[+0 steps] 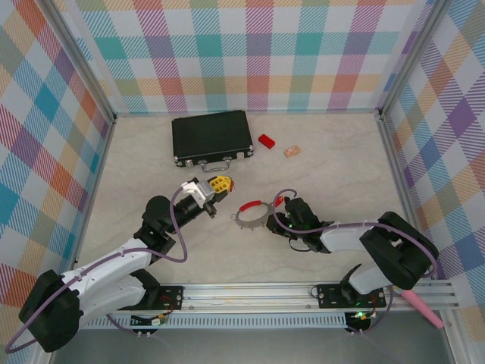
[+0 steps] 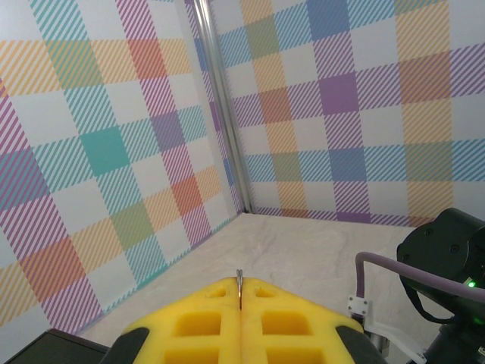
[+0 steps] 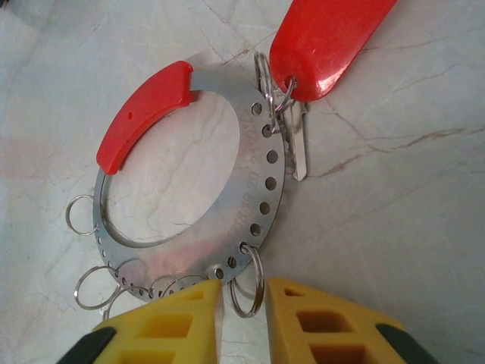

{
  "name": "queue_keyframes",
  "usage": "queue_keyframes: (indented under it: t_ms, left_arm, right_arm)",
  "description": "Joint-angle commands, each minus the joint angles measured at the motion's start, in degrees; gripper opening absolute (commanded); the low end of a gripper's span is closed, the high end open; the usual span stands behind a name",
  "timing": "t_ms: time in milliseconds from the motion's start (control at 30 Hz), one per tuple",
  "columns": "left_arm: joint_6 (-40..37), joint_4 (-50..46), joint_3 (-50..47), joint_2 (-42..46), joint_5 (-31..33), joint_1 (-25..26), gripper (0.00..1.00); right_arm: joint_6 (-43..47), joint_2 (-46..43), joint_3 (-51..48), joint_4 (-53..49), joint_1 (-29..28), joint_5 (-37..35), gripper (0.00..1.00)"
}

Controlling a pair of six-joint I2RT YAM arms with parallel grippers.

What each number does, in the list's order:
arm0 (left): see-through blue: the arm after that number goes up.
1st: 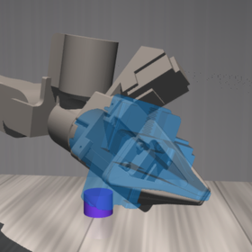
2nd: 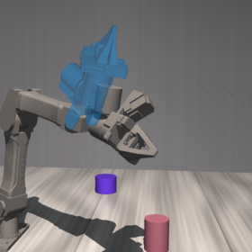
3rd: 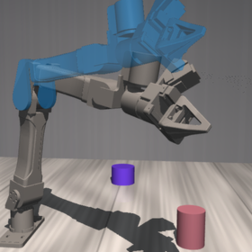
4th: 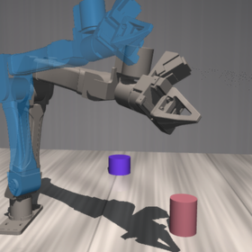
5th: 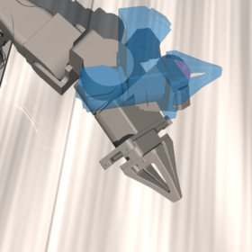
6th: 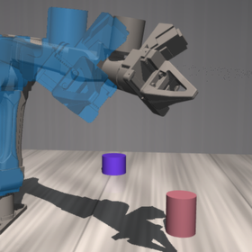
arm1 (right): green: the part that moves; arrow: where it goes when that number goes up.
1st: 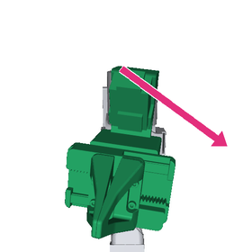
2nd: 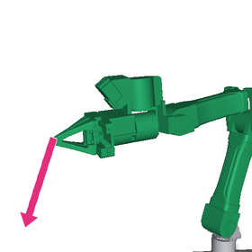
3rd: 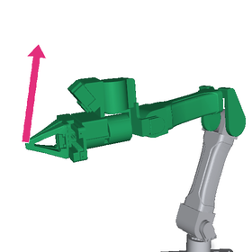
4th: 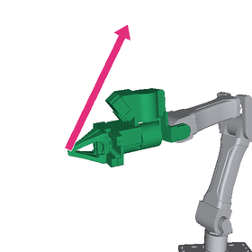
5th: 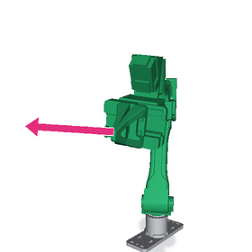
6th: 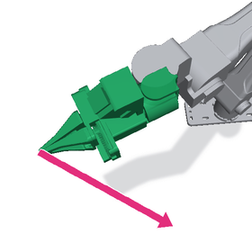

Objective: Put the keys on the keyring

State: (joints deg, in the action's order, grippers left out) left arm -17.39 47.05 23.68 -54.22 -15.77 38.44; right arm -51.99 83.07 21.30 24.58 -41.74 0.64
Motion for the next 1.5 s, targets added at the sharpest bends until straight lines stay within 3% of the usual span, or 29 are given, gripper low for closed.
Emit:
queue_keyframes:
  t_ms: [0, 367, 767, 1000, 1467]
  left_arm:
    - [0.51, 2.0, -0.91, 1.13, -0.22, -0.12, 0.0]
    - [0.47, 1.91, -0.89, 1.4, -0.27, -0.12, 0.0]
    - [0.53, 1.29, -1.01, 2.51, -0.07, -0.14, 0.0]
    - [0.38, 1.29, -0.96, 2.67, -0.06, -0.12, 0.0]
    - [0.66, 1.47, -1.0, 2.34, -0.62, -0.12, 0.0]
  right_arm:
    - [-2.16, -0.58, -1.21, -0.6, -0.73, -0.64, 0.24]
    - [-8.7, -3.02, -1.79, -2.39, -2.06, -1.86, 0.24]
    - [-13.94, 3.58, -0.48, 2.95, -2.04, -0.98, 0.21]
    - [-9.84, 0.5, 0.73, -3.79, -2.05, -4.67, 0.06]
    - [-4.35, 0.17, 0.32, -2.45, -0.83, -5.5, 0.1]
